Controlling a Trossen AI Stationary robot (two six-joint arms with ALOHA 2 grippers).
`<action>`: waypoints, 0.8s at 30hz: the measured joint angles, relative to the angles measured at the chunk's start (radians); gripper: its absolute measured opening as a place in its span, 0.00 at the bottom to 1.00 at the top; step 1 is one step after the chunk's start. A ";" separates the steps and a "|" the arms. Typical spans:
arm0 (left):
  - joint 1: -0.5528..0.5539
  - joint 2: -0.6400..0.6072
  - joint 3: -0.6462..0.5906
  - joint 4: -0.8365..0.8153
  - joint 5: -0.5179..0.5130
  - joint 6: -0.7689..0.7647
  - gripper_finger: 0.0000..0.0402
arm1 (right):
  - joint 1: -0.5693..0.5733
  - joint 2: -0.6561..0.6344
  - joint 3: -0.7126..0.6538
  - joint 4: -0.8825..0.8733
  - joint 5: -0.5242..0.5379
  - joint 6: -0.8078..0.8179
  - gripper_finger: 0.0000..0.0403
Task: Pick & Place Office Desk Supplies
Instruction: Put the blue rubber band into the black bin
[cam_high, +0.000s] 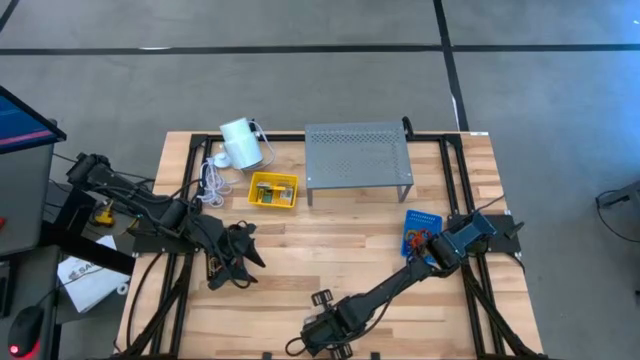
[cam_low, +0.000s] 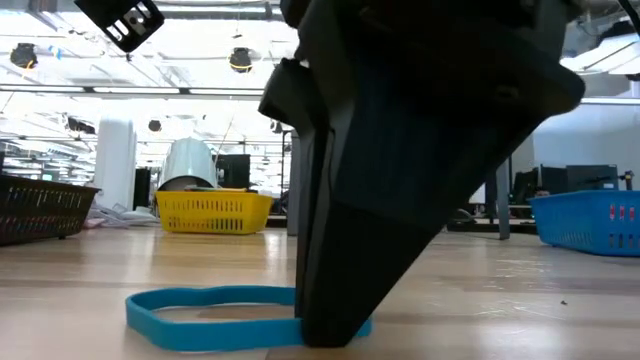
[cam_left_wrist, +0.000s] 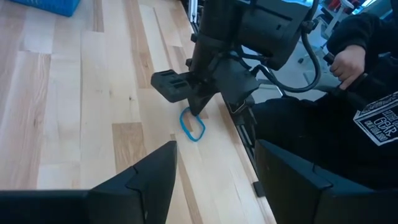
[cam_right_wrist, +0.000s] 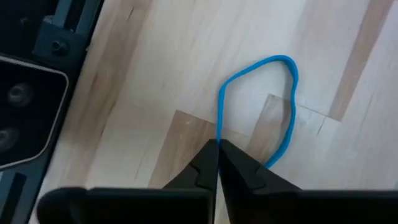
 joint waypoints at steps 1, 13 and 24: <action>0.000 0.000 0.000 0.000 0.000 0.000 0.53 | -0.002 0.000 0.000 0.000 -0.001 0.016 0.03; 0.000 0.000 0.000 0.000 0.001 -0.001 0.53 | -0.008 -0.008 0.037 -0.053 0.036 0.115 0.00; 0.000 0.000 0.000 0.006 0.000 0.015 0.53 | -0.015 -0.129 0.066 -0.110 0.068 0.168 0.00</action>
